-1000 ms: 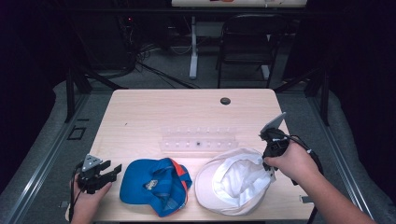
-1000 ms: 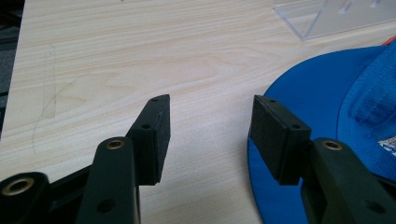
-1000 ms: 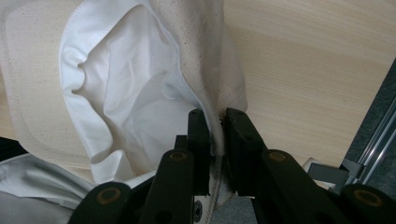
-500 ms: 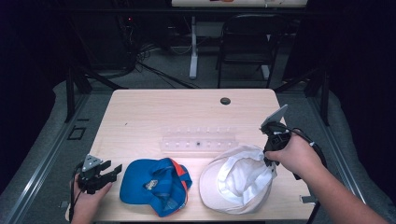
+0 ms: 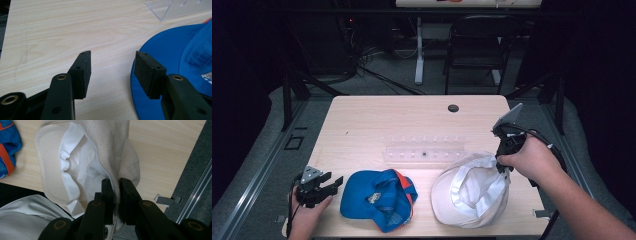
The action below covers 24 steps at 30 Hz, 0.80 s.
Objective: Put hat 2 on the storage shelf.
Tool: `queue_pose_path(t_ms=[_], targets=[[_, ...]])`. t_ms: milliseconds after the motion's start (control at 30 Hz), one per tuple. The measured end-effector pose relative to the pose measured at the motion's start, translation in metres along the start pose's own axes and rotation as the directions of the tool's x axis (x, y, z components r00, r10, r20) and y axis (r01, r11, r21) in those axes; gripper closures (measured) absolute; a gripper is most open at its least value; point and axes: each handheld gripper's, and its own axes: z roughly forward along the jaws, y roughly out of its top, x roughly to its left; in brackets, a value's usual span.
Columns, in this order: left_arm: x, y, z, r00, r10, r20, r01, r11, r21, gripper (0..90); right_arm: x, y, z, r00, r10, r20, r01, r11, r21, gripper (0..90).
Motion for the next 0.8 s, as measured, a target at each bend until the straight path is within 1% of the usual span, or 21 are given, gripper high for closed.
queue_pose_path(t_ms=[33, 100, 133, 167, 200, 233, 267, 300, 333, 400, 433, 467, 500, 567, 600, 633, 667, 700, 733, 767, 800], targets=[[0.000, 0.000, 0.000, 1.0000, 0.000, 0.000, 0.000, 1.0000, 0.000, 48.1, 0.000, 0.000, 0.000, 1.0000, 0.000, 0.000, 0.000, 1.0000, 0.000, 82.1], [0.000, 0.000, 0.000, 1.0000, 0.000, 0.002, 0.000, 1.0000, -0.005, 48.1, 0.001, -0.001, -0.007, 1.0000, 0.003, 0.000, -0.003, 1.0000, 0.009, 82.1], [0.000, 0.000, 0.000, 1.0000, -0.001, 0.001, 0.001, 1.0000, -0.007, 48.1, 0.001, -0.001, -0.007, 1.0000, 0.003, 0.000, -0.003, 1.0000, 0.009, 82.1], [0.000, 0.000, -0.001, 1.0000, -0.001, 0.001, 0.001, 1.0000, -0.005, 48.1, 0.001, -0.001, -0.010, 1.0000, 0.000, -0.006, 0.000, 0.9999, 0.015, 82.1], [0.000, 0.000, 0.000, 1.0000, -0.001, 0.001, 0.001, 1.0000, -0.006, 48.1, 0.000, -0.002, -0.013, 0.9995, 0.014, -0.027, -0.013, 0.9998, 0.018, 82.2], [0.000, 0.000, 0.000, 1.0000, -0.001, 0.001, 0.001, 1.0000, -0.006, 48.1, 0.000, -0.002, -0.013, 0.9995, 0.014, -0.027, -0.013, 0.9998, 0.018, 82.2], [0.000, 0.000, -0.001, 1.0000, 0.000, 0.000, 0.000, 1.0000, -0.005, 48.1, -0.003, -0.002, -0.016, 0.9977, 0.018, -0.065, -0.016, 0.9994, 0.031, 82.2], [0.000, 0.000, -0.001, 1.0000, 0.001, 0.000, -0.001, 1.0000, -0.005, 48.1, -0.004, -0.002, -0.017, 0.9960, 0.035, -0.082, -0.032, 0.9991, 0.027, 82.2], [0.000, 0.000, -0.001, 1.0000, 0.001, 0.000, -0.001, 1.0000, -0.004, 48.1, -0.007, -0.002, -0.017, 0.9946, 0.033, -0.098, -0.029, 0.9989, 0.038, 82.2], [0.000, 0.000, -0.001, 1.0000, 0.001, 0.000, -0.001, 1.0000, -0.004, 48.1, -0.010, -0.002, -0.017, 0.9872, 0.049, -0.152, -0.043, 0.9982, 0.042, 82.3], [0.000, 0.000, -0.001, 1.0000, 0.001, 0.000, -0.001, 1.0000, -0.004, 48.1, -0.010, -0.002, -0.017, 0.9872, 0.049, -0.152, -0.043, 0.9982, 0.042, 82.3], [0.000, 0.000, -0.001, 1.0000, 0.000, 0.001, 0.000, 1.0000, -0.006, 48.1, -0.013, -0.002, -0.017, 0.9834, 0.052, -0.174, -0.043, 0.9975, 0.056, 82.3], [0.000, 0.000, -0.001, 1.0000, 0.000, 0.001, 0.000, 1.0000, -0.006, 48.1, -0.017, -0.002, -0.015, 0.9715, 0.072, -0.226, -0.059, 0.9963, 0.062, 82.4], [0.000, 0.000, 0.000, 1.0000, 0.000, 0.001, 0.000, 1.0000, -0.005, 48.1, -0.022, -0.001, -0.015, 0.9598, 0.072, -0.271, -0.053, 0.9956, 0.078, 82.4], [0.000, 0.000, 0.000, 1.0000, 0.000, -0.001, 0.000, 1.0000, -0.003, 48.1, -0.023, -0.002, -0.015, 0.9500, 0.090, -0.299, -0.073, 0.9951, 0.067, 82.4], [0.000, 0.000, 0.000, 1.0000, 0.000, -0.001, 0.000, 1.0000, -0.003, 48.1, -0.023, -0.002, -0.015, 0.9500, 0.090, -0.299, -0.073, 0.9951, 0.067, 82.4], [0.000, 0.000, 0.000, 1.0000, 0.004, -0.001, -0.004, 1.0000, -0.001, 48.1, -0.027, -0.002, -0.015, 0.9362, 0.093, -0.339, -0.072, 0.9946, 0.074, 82.4], [0.000, 0.000, 0.000, 1.0000, 0.003, -0.001, -0.003, 1.0000, -0.002, 48.1, -0.029, -0.001, -0.016, 0.9280, 0.095, -0.360, -0.069, 0.9941, 0.084, 82.4], [0.000, 0.000, 0.000, 1.0000, 0.003, -0.001, -0.003, 1.0000, -0.002, 48.1, -0.029, -0.001, -0.017, 0.9146, 0.115, -0.388, -0.090, 0.9926, 0.081, 82.5], [0.000, 0.000, 0.000, 1.0000, 0.003, -0.001, -0.003, 1.0000, -0.002, 48.1, -0.029, -0.001, -0.017, 0.9146, 0.115, -0.388, -0.090, 0.9926, 0.081, 82.5], [0.000, 0.000, -0.001, 1.0000, 0.003, -0.001, -0.003, 1.0000, -0.003, 48.2, -0.032, -0.002, -0.018, 0.8946, 0.121, -0.430, -0.095, 0.9922, 0.080, 82.4]])
